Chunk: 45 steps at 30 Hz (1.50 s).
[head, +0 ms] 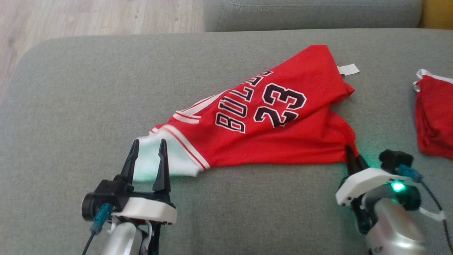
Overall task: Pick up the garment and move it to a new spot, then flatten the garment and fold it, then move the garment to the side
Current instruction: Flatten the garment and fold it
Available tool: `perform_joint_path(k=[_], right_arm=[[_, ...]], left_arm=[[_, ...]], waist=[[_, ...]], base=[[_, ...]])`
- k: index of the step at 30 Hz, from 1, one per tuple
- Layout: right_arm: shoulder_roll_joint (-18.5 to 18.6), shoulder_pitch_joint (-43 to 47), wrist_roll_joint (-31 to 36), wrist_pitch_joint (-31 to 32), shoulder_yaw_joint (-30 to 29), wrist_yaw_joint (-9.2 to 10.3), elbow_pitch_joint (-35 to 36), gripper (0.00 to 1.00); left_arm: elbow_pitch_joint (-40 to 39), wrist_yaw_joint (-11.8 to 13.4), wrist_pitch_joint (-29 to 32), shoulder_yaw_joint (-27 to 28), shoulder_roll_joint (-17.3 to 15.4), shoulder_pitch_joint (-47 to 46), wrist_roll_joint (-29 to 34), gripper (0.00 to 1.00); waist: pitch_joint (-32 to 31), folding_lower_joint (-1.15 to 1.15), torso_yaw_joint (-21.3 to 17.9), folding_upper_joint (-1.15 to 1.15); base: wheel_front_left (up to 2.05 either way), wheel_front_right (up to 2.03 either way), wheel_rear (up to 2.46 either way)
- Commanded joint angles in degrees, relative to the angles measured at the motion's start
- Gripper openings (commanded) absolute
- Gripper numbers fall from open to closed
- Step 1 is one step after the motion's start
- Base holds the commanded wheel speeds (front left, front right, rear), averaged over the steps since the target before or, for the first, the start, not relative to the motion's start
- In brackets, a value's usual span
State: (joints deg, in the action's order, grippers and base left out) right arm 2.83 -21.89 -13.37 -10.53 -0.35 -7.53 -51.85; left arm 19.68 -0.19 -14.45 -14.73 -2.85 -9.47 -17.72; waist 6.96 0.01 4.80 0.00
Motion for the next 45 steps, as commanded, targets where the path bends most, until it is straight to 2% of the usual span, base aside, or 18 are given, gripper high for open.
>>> perform_joint_path(k=[1, 8, 12, 16, 17, 18, 21, 24, 30, 36, 45], right_arm=[[0.96, -2.26, 0.9, -1.08, 0.06, 0.04, 1.14, 0.0], [4.17, -3.25, 6.9, -2.0, -9.85, 0.04, 2.24, 0.0], [3.34, -2.19, 10.98, -0.94, -14.95, 0.04, 3.89, 0.0], [2.07, -1.28, 13.18, -0.31, -17.46, 0.04, 5.65, 0.0], [1.7, -0.97, 13.86, -0.63, -18.11, 0.04, 6.56, 0.78], [1.31, -0.69, 14.21, -0.97, -18.53, 0.04, 7.46, 1.0], [0.46, 0.35, 13.92, -2.13, -17.46, 0.04, 10.37, 1.0], [0.15, 2.5, 12.13, -3.38, -13.8, 0.04, 14.47, 1.0], [0.07, 9.9, 3.77, -4.28, -4.46, 0.04, 22.86, 1.0], [0.06, 11.74, 2.14, -4.35, -2.22, 0.04, 25.58, 1.0], [0.05, 12.1, 1.33, -4.37, -2.11, 0.04, 26.56, 1.0]], left_arm=[[-1.56, 0.33, -0.55, 1.91, -0.03, -2.23, -0.04, 1.0], [-1.79, 0.58, -0.55, 1.69, -0.03, -1.8, -0.56, 1.0], [-1.84, 0.7, -0.55, 1.49, -0.03, -1.55, -0.89, 1.0], [-1.84, 0.74, -0.55, 1.36, -0.03, -1.41, -1.0, 1.0], [-1.8, 0.69, -0.55, 1.32, -0.03, -1.39, -1.0, 1.0], [-1.74, 0.64, -0.55, 1.28, -0.03, -1.37, -0.99, 1.0], [-1.53, 0.53, -0.55, 1.25, -0.03, -1.23, -0.97, 1.0], [-1.43, 0.49, -0.55, 1.26, -0.03, -0.85, -0.89, 1.0], [-0.23, 0.21, -0.55, 0.47, -0.03, 0.46, -0.79, 1.0], [3.53, 0.15, 0.06, -1.33, -0.03, 0.22, -1.14, 1.0], [11.21, -0.01, 8.81, -4.75, -0.03, 0.33, -2.26, 1.0]], waist=[[-0.3, -0.01, -0.32, 0.0], [-1.24, -0.01, -1.24, 0.0], [-1.65, -0.01, -1.5, 0.0], [-1.84, -0.01, -1.65, 0.0], [-1.93, -0.01, -1.69, 0.0], [-2.05, -0.01, -1.71, 0.0], [-2.58, -0.01, -1.77, 0.0], [-3.15, -0.01, -1.95, 0.0], [-3.87, -0.01, -3.09, 0.0], [-3.8, -0.01, -3.98, 0.0], [-3.79, -0.01, -4.44, 0.0]], base=[[0.0, 0.0, 0.0], [0.0, 0.0, 0.0], [0.0, 0.0, 0.0], [0.0, 0.0, 0.0], [0.0, 0.0, 0.0], [0.0, 0.0, 0.0], [0.0, 0.0, 0.0], [0.0, 0.0, 0.0], [0.0, 0.0, 0.0], [0.0, 0.0, 0.0], [0.0, 0.0, 0.0]])
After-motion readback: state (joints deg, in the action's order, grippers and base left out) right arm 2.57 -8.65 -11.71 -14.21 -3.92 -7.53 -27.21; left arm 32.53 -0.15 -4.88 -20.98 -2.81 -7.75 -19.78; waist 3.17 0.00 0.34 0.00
